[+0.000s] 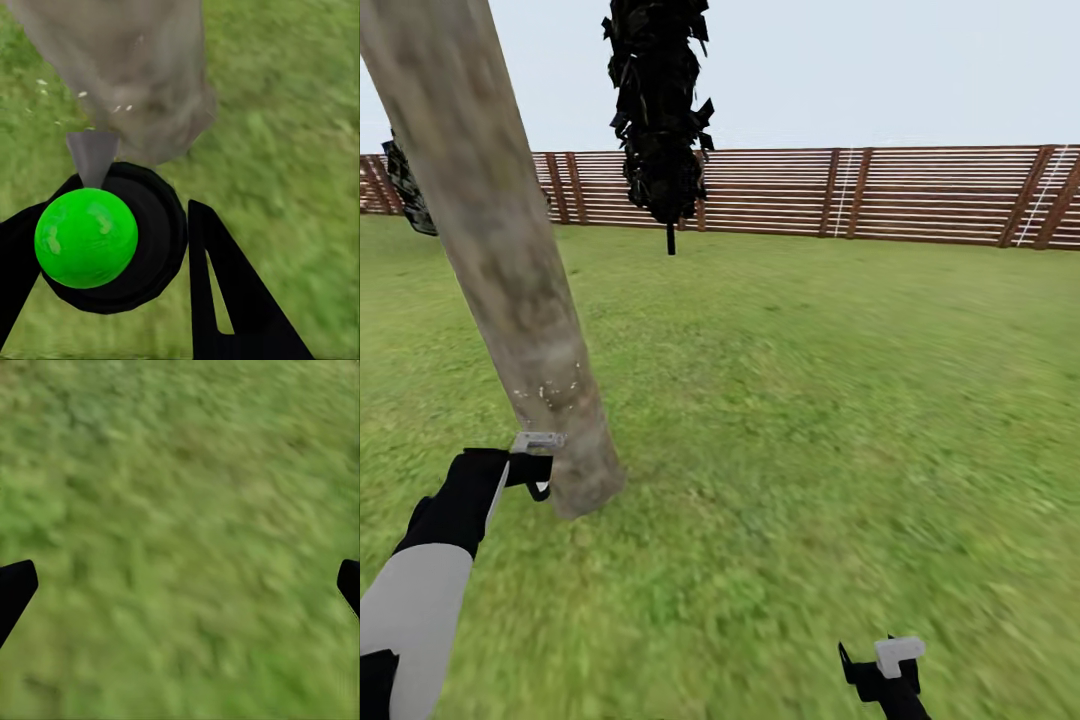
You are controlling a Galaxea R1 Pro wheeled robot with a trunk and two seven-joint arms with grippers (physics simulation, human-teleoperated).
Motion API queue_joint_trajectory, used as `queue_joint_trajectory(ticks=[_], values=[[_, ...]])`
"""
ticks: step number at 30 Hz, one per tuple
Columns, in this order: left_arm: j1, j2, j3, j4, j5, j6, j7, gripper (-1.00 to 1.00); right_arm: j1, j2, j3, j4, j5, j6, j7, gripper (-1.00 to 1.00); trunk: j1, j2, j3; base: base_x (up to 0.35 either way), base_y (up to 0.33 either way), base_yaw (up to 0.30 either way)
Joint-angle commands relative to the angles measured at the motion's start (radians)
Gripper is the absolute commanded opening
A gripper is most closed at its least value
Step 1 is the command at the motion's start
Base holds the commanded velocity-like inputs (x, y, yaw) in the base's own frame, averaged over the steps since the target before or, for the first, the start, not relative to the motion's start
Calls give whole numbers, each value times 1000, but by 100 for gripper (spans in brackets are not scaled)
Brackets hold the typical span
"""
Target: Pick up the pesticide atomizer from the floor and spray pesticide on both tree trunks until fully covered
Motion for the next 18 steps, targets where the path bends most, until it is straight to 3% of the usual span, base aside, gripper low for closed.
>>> queue_joint_trajectory(ticks=[1,4,11,18], values=[[4,0,0,0,1,0,3,-100,0,0,0,0,0,0,0,100,0,0,0,4,-273,276],[14,0,0,3,2,0,57,-100,0,0,0,1,0,0,0,100,0,0,0,1,-273,276],[31,-13,-4,4,10,0,69,-100,0,0,0,1,0,0,1,100,0,0,0,8,-274,272],[32,-13,2,3,10,0,70,-100,0,-1,0,0,0,0,2,100,0,0,0,179,-231,40]])
